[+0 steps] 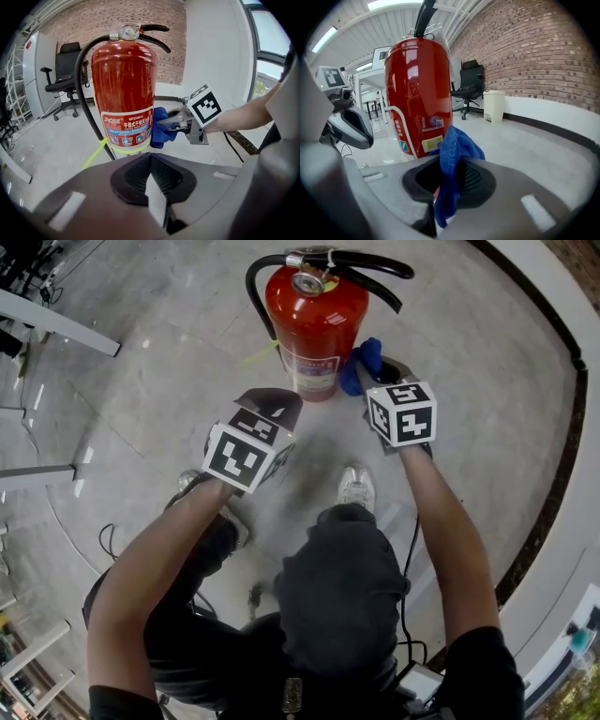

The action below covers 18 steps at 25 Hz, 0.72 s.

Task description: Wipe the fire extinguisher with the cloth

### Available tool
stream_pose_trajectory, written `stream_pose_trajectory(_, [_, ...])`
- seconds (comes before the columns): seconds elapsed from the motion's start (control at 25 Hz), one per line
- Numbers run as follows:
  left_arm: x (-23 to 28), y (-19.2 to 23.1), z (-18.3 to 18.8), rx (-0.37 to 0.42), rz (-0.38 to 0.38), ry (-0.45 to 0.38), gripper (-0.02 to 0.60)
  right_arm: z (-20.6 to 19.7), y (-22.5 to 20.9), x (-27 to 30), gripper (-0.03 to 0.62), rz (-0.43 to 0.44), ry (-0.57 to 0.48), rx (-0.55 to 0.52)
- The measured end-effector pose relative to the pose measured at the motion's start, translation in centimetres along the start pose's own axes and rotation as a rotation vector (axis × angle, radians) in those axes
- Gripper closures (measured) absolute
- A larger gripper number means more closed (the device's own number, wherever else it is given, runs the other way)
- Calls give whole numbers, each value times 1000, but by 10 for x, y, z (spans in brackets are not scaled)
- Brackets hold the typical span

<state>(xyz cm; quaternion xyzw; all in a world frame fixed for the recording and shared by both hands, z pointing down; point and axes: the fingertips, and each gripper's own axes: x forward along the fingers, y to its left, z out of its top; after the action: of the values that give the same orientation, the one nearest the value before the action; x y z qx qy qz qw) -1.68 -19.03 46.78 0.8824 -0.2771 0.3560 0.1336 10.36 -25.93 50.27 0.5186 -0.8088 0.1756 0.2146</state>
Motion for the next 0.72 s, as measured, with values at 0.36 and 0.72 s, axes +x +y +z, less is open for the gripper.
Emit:
stream_pose_trajectory(0.36, [-6, 10, -9, -35, 31, -23, 576, 10, 70, -25, 534, 150, -29, -84])
stream_pose_trajectory(0.72, [-60, 32, -24, -79, 105, -65, 575, 44, 139, -8, 534, 233, -37, -104])
